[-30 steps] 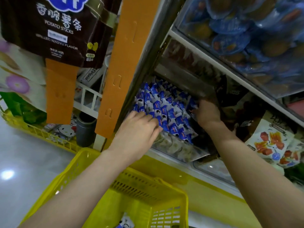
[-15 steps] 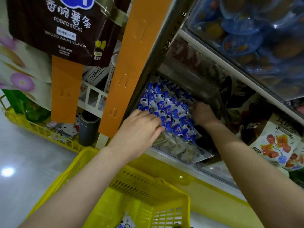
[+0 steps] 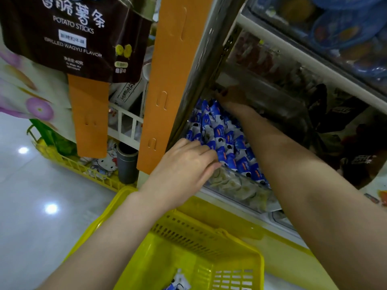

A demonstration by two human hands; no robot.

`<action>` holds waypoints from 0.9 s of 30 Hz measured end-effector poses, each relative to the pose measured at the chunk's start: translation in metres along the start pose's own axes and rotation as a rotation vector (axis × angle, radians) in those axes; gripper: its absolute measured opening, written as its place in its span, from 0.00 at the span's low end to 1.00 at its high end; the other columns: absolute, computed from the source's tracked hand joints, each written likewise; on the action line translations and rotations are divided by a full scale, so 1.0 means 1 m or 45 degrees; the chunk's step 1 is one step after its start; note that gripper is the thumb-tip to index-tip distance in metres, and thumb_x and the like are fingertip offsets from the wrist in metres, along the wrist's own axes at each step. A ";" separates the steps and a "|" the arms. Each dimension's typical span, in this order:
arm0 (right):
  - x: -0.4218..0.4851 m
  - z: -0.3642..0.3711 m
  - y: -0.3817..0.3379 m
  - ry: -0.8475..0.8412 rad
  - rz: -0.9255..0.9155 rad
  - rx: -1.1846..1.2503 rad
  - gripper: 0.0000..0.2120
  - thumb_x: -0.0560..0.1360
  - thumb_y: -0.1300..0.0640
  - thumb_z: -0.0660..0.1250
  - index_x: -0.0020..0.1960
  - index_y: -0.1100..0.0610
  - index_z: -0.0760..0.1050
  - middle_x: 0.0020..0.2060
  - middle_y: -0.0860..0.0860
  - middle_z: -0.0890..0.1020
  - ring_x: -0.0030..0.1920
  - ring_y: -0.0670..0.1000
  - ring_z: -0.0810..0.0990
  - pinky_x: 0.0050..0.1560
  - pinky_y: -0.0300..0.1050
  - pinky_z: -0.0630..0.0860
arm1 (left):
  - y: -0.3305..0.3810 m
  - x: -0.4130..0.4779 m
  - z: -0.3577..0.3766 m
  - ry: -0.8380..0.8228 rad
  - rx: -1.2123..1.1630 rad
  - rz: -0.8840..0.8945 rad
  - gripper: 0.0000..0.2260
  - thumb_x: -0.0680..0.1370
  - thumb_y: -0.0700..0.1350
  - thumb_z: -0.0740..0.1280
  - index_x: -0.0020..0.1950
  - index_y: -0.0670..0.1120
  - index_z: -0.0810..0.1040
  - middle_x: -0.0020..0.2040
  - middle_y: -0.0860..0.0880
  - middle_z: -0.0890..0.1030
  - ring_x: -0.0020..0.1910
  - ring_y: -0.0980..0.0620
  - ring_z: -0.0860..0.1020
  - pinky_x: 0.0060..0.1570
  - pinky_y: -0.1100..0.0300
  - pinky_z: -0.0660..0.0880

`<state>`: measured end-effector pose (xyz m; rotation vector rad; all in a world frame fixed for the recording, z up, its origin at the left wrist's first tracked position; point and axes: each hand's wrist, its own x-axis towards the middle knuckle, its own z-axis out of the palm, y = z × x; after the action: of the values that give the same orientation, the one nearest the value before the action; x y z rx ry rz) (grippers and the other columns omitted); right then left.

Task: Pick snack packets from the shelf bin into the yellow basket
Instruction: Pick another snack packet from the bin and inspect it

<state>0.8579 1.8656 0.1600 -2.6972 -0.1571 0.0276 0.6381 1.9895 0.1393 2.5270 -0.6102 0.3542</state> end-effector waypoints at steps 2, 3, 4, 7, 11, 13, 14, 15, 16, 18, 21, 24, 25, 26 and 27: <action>0.005 0.002 -0.001 0.020 0.038 -0.017 0.14 0.77 0.50 0.62 0.53 0.61 0.77 0.52 0.58 0.80 0.52 0.56 0.78 0.56 0.51 0.74 | 0.000 0.000 0.000 -0.012 0.006 -0.003 0.16 0.79 0.51 0.52 0.49 0.47 0.78 0.44 0.52 0.80 0.45 0.52 0.75 0.49 0.60 0.62; 0.007 0.001 -0.001 0.025 0.061 -0.020 0.14 0.77 0.51 0.62 0.53 0.61 0.77 0.53 0.59 0.80 0.53 0.57 0.78 0.58 0.52 0.74 | 0.000 0.000 0.000 -0.013 0.004 -0.002 0.16 0.79 0.51 0.52 0.49 0.47 0.78 0.44 0.52 0.80 0.45 0.51 0.75 0.49 0.59 0.63; 0.009 0.000 -0.001 0.034 0.088 -0.013 0.14 0.77 0.53 0.62 0.54 0.62 0.77 0.54 0.59 0.79 0.54 0.57 0.78 0.59 0.53 0.74 | 0.000 0.000 0.000 -0.011 0.001 0.000 0.16 0.79 0.51 0.52 0.48 0.47 0.78 0.43 0.51 0.80 0.45 0.51 0.75 0.48 0.59 0.63; 0.013 -0.005 0.003 0.044 0.151 0.032 0.13 0.77 0.55 0.63 0.54 0.64 0.78 0.53 0.60 0.80 0.53 0.58 0.79 0.58 0.54 0.75 | 0.001 0.000 -0.002 -0.009 0.002 0.000 0.17 0.79 0.51 0.52 0.47 0.47 0.78 0.42 0.52 0.80 0.44 0.51 0.76 0.48 0.59 0.63; 0.009 -0.007 0.002 0.030 0.129 0.057 0.17 0.75 0.48 0.65 0.45 0.63 0.78 0.44 0.58 0.81 0.47 0.58 0.79 0.55 0.54 0.76 | 0.002 -0.001 -0.002 -0.007 0.000 -0.006 0.14 0.80 0.50 0.54 0.48 0.47 0.78 0.43 0.52 0.80 0.45 0.52 0.75 0.48 0.60 0.63; 0.008 -0.006 0.001 -0.001 0.124 0.021 0.19 0.75 0.47 0.66 0.51 0.64 0.78 0.50 0.59 0.81 0.51 0.58 0.79 0.56 0.53 0.76 | 0.003 -0.001 -0.001 -0.005 -0.004 -0.002 0.13 0.80 0.50 0.55 0.49 0.48 0.78 0.44 0.52 0.80 0.45 0.52 0.75 0.48 0.61 0.62; 0.009 -0.006 0.001 -0.011 0.126 0.011 0.19 0.75 0.48 0.66 0.55 0.64 0.78 0.52 0.60 0.80 0.52 0.58 0.79 0.57 0.53 0.75 | 0.003 0.000 -0.001 -0.003 -0.005 -0.002 0.14 0.80 0.50 0.54 0.49 0.48 0.78 0.44 0.52 0.79 0.45 0.52 0.75 0.49 0.61 0.61; 0.010 -0.005 0.001 -0.011 0.130 0.012 0.18 0.75 0.50 0.66 0.56 0.63 0.78 0.54 0.60 0.80 0.53 0.58 0.79 0.58 0.53 0.75 | 0.003 0.000 -0.001 0.000 -0.008 -0.004 0.15 0.80 0.51 0.53 0.49 0.48 0.77 0.44 0.53 0.79 0.45 0.53 0.75 0.49 0.61 0.61; 0.011 -0.006 0.001 -0.007 0.136 0.018 0.18 0.75 0.51 0.67 0.57 0.63 0.77 0.55 0.60 0.80 0.54 0.58 0.79 0.59 0.53 0.75 | 0.003 0.000 -0.001 0.007 -0.011 -0.005 0.15 0.79 0.51 0.52 0.49 0.48 0.77 0.44 0.53 0.79 0.45 0.53 0.75 0.49 0.61 0.61; 0.012 -0.006 0.002 -0.007 0.149 0.037 0.17 0.75 0.52 0.67 0.56 0.64 0.78 0.55 0.60 0.80 0.54 0.58 0.79 0.59 0.52 0.75 | 0.003 0.000 0.000 0.011 -0.014 0.001 0.15 0.79 0.51 0.52 0.49 0.48 0.77 0.44 0.53 0.79 0.45 0.53 0.75 0.49 0.62 0.60; 0.013 -0.007 0.003 0.009 0.151 0.085 0.16 0.74 0.54 0.68 0.55 0.65 0.79 0.53 0.60 0.81 0.52 0.57 0.80 0.56 0.48 0.76 | 0.002 0.000 0.000 0.023 -0.008 0.007 0.16 0.79 0.51 0.51 0.48 0.49 0.78 0.43 0.53 0.79 0.44 0.53 0.75 0.48 0.62 0.60; 0.010 -0.008 0.005 0.081 0.138 0.147 0.13 0.74 0.55 0.68 0.52 0.64 0.80 0.51 0.59 0.82 0.51 0.56 0.80 0.54 0.47 0.77 | 0.001 0.000 0.001 0.039 -0.019 0.012 0.16 0.79 0.51 0.52 0.47 0.48 0.78 0.42 0.53 0.79 0.43 0.54 0.75 0.47 0.62 0.60; 0.008 -0.009 0.006 0.130 0.117 0.172 0.12 0.75 0.55 0.67 0.51 0.63 0.80 0.50 0.59 0.82 0.50 0.55 0.80 0.52 0.45 0.76 | 0.001 0.000 0.002 0.047 -0.017 0.016 0.16 0.79 0.51 0.52 0.47 0.49 0.78 0.42 0.53 0.79 0.43 0.54 0.75 0.47 0.62 0.60; 0.005 -0.010 0.005 0.204 0.091 0.197 0.11 0.75 0.55 0.66 0.51 0.63 0.80 0.50 0.59 0.82 0.50 0.54 0.80 0.49 0.43 0.74 | 0.001 0.000 0.002 0.057 -0.013 0.022 0.16 0.79 0.51 0.52 0.47 0.49 0.78 0.41 0.54 0.79 0.43 0.54 0.75 0.47 0.62 0.61; 0.001 -0.012 0.004 0.299 0.064 0.225 0.11 0.76 0.55 0.65 0.50 0.62 0.80 0.50 0.58 0.82 0.50 0.54 0.80 0.47 0.42 0.72 | 0.001 0.000 0.003 0.063 -0.009 0.027 0.16 0.79 0.51 0.52 0.46 0.49 0.78 0.41 0.54 0.79 0.42 0.54 0.75 0.47 0.62 0.61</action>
<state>0.8597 1.8568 0.1694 -2.5034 -0.0141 -0.2480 0.6380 1.9872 0.1374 2.4992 -0.6186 0.4200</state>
